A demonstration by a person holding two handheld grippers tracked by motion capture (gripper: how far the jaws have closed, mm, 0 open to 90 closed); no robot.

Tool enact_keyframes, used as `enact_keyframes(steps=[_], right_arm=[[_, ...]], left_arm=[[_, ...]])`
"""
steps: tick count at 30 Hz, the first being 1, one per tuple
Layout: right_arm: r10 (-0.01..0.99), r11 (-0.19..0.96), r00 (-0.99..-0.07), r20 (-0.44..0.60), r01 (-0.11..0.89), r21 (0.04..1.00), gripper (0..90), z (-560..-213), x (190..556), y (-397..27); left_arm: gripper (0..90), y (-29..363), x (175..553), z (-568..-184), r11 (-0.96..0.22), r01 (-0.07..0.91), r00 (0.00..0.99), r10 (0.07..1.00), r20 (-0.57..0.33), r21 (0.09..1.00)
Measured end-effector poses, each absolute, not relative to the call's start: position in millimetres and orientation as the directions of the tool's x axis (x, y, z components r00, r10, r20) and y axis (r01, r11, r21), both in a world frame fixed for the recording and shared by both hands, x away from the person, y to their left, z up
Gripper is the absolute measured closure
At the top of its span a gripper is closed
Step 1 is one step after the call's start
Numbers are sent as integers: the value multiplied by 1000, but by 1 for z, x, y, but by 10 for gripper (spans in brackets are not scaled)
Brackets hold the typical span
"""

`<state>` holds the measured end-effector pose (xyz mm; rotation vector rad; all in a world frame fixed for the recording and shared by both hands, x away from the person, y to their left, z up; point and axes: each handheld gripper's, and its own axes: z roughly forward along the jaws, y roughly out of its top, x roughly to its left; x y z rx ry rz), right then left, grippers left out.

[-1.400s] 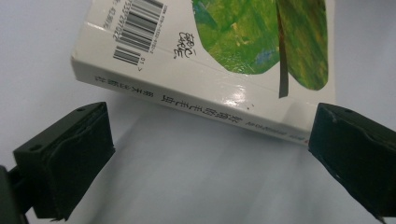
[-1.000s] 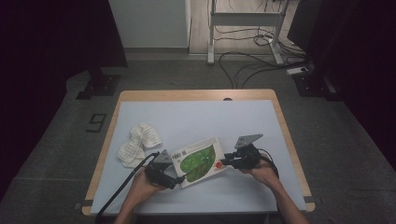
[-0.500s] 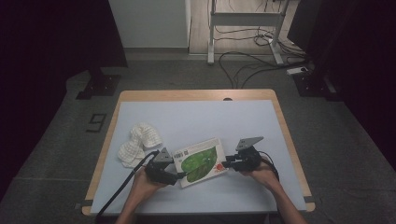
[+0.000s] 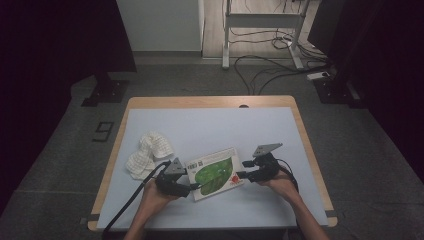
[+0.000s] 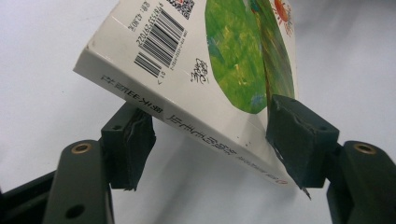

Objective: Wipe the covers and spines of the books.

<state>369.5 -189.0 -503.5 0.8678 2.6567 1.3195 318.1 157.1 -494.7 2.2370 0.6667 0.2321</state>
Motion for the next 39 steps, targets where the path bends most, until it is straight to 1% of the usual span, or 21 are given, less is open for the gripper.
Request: enact_keyframes(steps=[5, 9, 13, 18, 24, 26, 33, 39], right_arm=[[514, 472, -830, 219, 487, 735, 353, -503, 379, -181], [508, 466, -828, 237, 495, 733, 347, -502, 384, -173], [498, 456, -829, 253, 498, 738, 381, -497, 386, -167], [521, 454, -821, 233, 498, 738, 428, -492, 385, -166], [535, 436, -812, 233, 501, 748, 458, -487, 383, -167], [539, 421, -808, 236, 502, 756, 496, -484, 383, -168], [541, 413, -809, 230, 495, 765, 541, -477, 382, -168], [553, 398, -807, 208, 475, 785, 578, -470, 385, -164]], left_arm=[[350, 157, 319, -492, -564, 384, 849, 528, -38, 731], [370, 157, 320, -491, -557, 382, 849, 526, -42, 737], [390, 157, 321, -489, -548, 384, 848, 528, -49, 743], [436, 157, 325, -485, -545, 383, 850, 524, -54, 746], [465, 157, 329, -478, -561, 372, 850, 526, -29, 740], [499, 158, 331, -474, -556, 374, 846, 533, -28, 742], [571, 163, 339, -466, -556, 378, 838, 546, -17, 740], [611, 166, 350, -456, -557, 371, 818, 575, 23, 743]])
